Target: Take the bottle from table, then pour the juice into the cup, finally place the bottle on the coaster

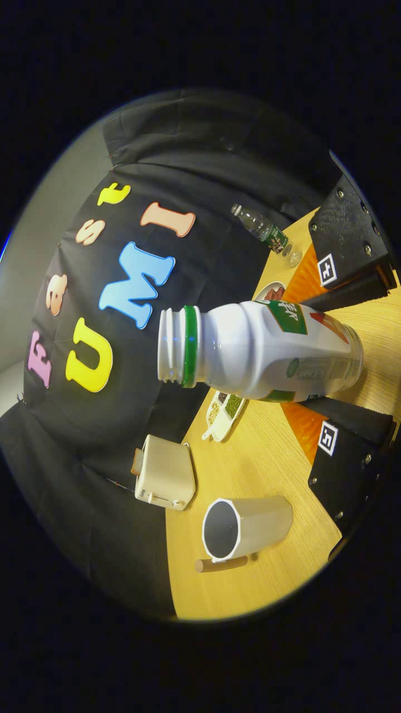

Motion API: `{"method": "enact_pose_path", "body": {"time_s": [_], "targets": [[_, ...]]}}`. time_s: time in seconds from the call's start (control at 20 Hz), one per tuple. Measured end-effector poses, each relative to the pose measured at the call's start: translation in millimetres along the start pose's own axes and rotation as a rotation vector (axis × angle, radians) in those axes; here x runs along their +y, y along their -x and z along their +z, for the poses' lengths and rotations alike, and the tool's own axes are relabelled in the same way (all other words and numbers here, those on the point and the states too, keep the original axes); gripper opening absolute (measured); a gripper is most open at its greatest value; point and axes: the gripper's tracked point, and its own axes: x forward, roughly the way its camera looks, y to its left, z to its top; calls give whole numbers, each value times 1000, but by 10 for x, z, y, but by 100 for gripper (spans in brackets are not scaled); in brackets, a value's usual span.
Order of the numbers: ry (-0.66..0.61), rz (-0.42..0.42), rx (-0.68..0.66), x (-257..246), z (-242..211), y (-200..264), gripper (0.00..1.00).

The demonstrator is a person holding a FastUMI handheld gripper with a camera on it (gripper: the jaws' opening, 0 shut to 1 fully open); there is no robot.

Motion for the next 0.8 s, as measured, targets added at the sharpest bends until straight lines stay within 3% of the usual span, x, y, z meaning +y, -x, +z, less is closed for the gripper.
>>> {"method": "enact_pose_path", "body": {"time_s": [0.8], "targets": [[389, -54, -14, 269, 89, -19, 73]]}}
